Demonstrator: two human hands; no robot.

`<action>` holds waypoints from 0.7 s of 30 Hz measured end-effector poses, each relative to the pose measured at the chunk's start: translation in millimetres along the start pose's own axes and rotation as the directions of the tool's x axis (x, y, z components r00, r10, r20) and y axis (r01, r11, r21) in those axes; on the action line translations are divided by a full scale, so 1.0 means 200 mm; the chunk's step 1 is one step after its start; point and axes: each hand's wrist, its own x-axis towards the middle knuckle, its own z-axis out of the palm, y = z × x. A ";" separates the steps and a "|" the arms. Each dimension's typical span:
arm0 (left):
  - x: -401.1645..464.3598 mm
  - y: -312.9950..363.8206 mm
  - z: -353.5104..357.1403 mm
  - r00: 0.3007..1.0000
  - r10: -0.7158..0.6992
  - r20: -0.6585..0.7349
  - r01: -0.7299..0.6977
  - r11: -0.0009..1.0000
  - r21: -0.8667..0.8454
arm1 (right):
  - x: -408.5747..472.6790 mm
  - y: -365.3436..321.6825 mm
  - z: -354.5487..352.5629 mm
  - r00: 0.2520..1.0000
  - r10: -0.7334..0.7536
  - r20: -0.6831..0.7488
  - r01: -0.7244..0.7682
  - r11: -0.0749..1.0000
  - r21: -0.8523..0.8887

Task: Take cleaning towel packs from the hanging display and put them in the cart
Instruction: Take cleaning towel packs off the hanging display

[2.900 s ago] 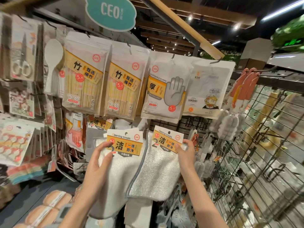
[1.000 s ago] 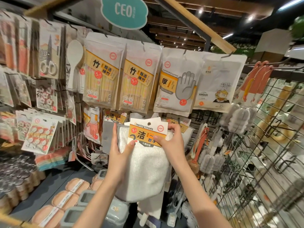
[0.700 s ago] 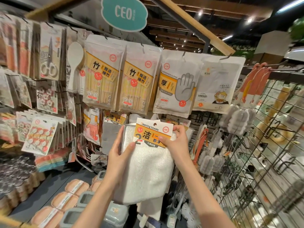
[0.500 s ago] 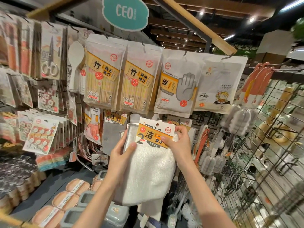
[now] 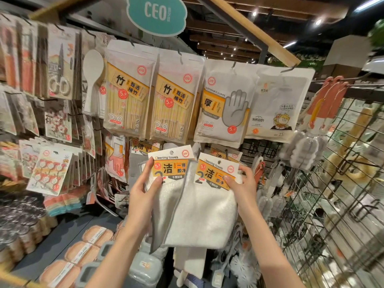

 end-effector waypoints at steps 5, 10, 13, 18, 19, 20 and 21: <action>0.02 -0.02 -0.02 0.999 0.006 -0.041 -0.007 1.000 -0.029 | 0.08 0.06 -0.08 0.990 0.054 -0.134 -0.055 0.999 -0.001; 0.05 -0.02 -0.04 0.996 0.046 -0.073 -0.045 0.999 0.017 | 0.18 0.06 -0.08 0.988 0.051 -0.143 -0.055 0.998 -0.028; 0.07 -0.03 -0.06 0.994 0.049 -0.098 -0.047 0.999 0.026 | 0.24 0.09 -0.06 0.985 0.045 -0.169 -0.057 0.996 -0.067; 0.10 -0.04 -0.07 0.991 0.054 -0.124 -0.052 0.998 0.023 | 0.31 0.15 -0.04 0.981 0.039 -0.190 -0.070 0.984 -0.161; 0.10 -0.03 -0.06 0.990 0.057 -0.126 -0.054 0.998 0.021 | 0.32 0.16 -0.04 0.979 0.041 -0.202 -0.076 0.982 -0.173; 0.11 -0.03 -0.07 0.990 0.058 -0.129 -0.056 0.998 0.020 | 0.33 0.16 -0.03 0.976 0.041 -0.213 -0.080 0.981 -0.176; 0.11 -0.04 -0.07 0.990 0.059 -0.128 -0.057 0.998 0.021 | 0.35 0.17 -0.02 0.975 0.039 -0.218 -0.078 0.981 -0.176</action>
